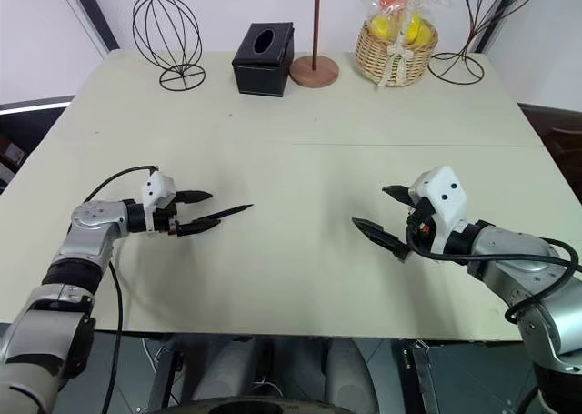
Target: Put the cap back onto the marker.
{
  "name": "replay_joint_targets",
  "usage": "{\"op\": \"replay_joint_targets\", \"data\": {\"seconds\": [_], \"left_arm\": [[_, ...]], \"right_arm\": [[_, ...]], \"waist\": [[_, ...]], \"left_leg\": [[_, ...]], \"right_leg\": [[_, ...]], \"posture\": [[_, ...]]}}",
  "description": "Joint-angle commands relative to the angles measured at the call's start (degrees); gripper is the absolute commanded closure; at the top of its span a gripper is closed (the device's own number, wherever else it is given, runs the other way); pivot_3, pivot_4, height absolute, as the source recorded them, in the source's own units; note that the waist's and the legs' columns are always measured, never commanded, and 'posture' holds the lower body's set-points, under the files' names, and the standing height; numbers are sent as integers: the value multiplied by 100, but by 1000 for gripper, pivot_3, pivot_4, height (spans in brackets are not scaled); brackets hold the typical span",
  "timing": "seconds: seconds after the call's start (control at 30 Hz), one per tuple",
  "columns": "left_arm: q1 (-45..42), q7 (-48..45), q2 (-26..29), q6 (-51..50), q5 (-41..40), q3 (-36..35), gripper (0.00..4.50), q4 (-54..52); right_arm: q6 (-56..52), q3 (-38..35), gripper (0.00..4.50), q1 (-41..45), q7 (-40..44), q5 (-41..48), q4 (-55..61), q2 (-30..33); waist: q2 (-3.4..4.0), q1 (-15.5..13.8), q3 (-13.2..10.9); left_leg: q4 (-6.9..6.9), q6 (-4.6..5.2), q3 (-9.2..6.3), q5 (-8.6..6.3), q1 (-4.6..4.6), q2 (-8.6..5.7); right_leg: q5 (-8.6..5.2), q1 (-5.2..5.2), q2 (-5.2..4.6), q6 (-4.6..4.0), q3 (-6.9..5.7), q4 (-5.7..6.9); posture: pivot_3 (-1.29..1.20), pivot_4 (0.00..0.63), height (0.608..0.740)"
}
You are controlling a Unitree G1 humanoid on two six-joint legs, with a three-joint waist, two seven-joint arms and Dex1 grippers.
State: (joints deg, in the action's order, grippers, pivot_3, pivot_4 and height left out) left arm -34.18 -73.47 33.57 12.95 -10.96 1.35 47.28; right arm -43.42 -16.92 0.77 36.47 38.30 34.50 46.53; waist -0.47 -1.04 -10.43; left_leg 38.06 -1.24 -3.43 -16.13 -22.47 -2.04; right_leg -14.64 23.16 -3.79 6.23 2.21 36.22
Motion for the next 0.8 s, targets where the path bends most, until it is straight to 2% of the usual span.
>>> {"op": "replay_joint_targets", "data": {"seconds": [0.03,0.43,0.63,0.8], "left_arm": [[-19,-78,-131,20,103,100,766,-19],[253,-421,-235,-131,86,327,766,-946],[142,-269,-234,-49,206,353,766,-875],[10,-376,128,-480,48,164,766,-1188]], "right_arm": [[158,-205,52,0,-15,-53,78,-1],[337,-69,52,-24,10,-236,-110,-123],[378,-40,52,-62,-18,-277,-118,-179],[433,-74,52,-152,-64,-365,-111,-261]], "waist": [[0,0,0],[-1,44,-1],[-1,41,-1],[-3,56,-2]], "left_leg": [[0,0,-1,0,0,0],[-3,3,-1,-2,-2,-2],[-3,4,0,-2,-2,-2],[-2,3,-1,-2,-2,0]], "right_leg": [[0,0,0,0,0,0],[4,5,1,7,-2,0],[4,5,2,7,-2,1],[4,5,7,7,-2,1]], "posture": [[0,150,740],[0,150,740],[0,150,740],[0,150,740]]}}
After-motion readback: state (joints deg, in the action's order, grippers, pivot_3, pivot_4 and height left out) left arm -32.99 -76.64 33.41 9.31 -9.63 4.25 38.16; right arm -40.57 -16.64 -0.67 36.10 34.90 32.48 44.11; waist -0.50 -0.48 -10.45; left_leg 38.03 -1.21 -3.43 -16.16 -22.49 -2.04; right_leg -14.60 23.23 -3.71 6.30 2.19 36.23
